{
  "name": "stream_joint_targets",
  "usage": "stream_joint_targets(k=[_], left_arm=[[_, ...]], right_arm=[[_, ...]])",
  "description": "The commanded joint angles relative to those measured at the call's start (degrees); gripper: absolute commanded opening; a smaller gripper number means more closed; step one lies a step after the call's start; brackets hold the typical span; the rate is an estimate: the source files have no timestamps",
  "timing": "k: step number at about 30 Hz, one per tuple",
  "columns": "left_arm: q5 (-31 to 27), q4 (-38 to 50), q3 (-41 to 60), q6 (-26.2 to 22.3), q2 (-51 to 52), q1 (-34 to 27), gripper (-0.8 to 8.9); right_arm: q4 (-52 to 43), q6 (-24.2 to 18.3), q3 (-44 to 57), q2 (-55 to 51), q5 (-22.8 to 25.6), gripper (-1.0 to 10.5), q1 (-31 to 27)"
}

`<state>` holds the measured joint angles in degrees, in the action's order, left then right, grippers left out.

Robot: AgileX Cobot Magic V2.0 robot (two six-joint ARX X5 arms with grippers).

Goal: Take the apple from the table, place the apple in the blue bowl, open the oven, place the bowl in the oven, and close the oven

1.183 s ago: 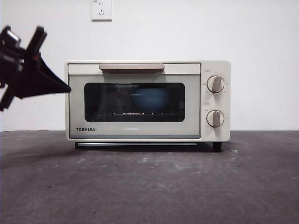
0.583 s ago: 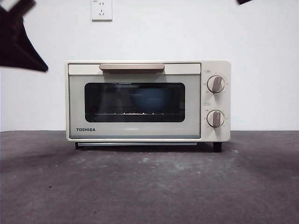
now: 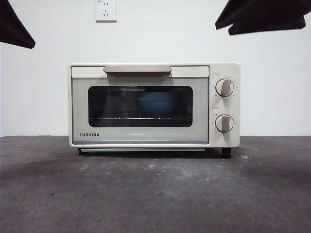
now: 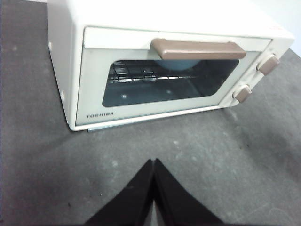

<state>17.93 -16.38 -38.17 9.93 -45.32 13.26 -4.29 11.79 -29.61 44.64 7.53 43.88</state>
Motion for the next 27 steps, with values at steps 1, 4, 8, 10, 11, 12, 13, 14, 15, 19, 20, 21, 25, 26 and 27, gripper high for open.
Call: stream_joint_targets(k=[1,4,8,10,11,12,13,14,15,19,20,21,25,26,27], left_arm=[[-0.17,0.50,-0.85,-0.90,-0.22,0.17,0.07],[-0.17,0.52,-0.85,-0.52,-0.22,0.17,0.07],[-0.15,0.52,-0.85,-0.24,-0.22,0.17,0.07],[-0.15,0.52,-0.85,-0.24,-0.22,0.17,0.07],[-0.15,0.55,-0.85,-0.24,-0.22,0.17,0.07],[-0.15,0.52,-0.85,-0.24,-0.22,0.17,0.07],[-0.15,0.55,-0.85,-0.24,-0.22,0.17,0.07],[-0.15,0.68,-0.85,-0.26,-0.22,0.17,0.07],[-0.15,0.96,-0.85,-0.26,-0.24,0.17,0.07],[-0.15,1.40,-0.85,-0.26,-0.24,0.17,0.07],[-0.15,1.38,-0.85,-0.24,-0.24,0.17,0.07],[-0.15,1.42,-0.85,-0.24,-0.24,0.17,0.07],[-0.15,1.40,-0.85,-0.26,-0.24,0.15,0.07],[-0.15,1.38,-0.85,-0.26,-0.24,0.15,0.07],[-0.15,1.38,-0.85,-0.26,-0.24,0.15,0.07]], right_arm=[[-1.29,-0.52,-0.28,0.20,0.02,1.4,0.57],[-1.44,-0.50,-0.28,0.20,0.04,1.3,0.57],[-1.18,-0.52,-0.28,0.20,0.07,0.0,0.57],[-1.14,-0.50,-0.31,0.22,0.04,0.1,0.57],[-1.11,-0.52,-0.28,0.24,0.09,0.1,0.57],[-1.01,-0.50,-0.28,0.24,0.55,0.1,0.57],[-0.96,-0.50,-0.28,0.24,1.44,0.1,0.57],[-0.96,-0.52,-0.28,0.24,2.56,0.1,0.57],[-1.03,-0.50,-0.28,0.22,3.85,0.1,0.57],[-1.79,-0.50,-0.31,0.17,4.98,0.1,0.55],[-2.16,-0.50,-0.31,0.15,4.98,0.1,0.55],[-2.64,-0.50,-0.31,0.15,5.01,0.1,0.55],[-3.65,-0.50,-0.31,0.15,4.94,0.1,0.57],[-3.63,-0.50,-0.31,0.15,4.94,0.1,0.57],[-3.65,-0.50,-0.31,0.15,4.94,0.1,0.57]])
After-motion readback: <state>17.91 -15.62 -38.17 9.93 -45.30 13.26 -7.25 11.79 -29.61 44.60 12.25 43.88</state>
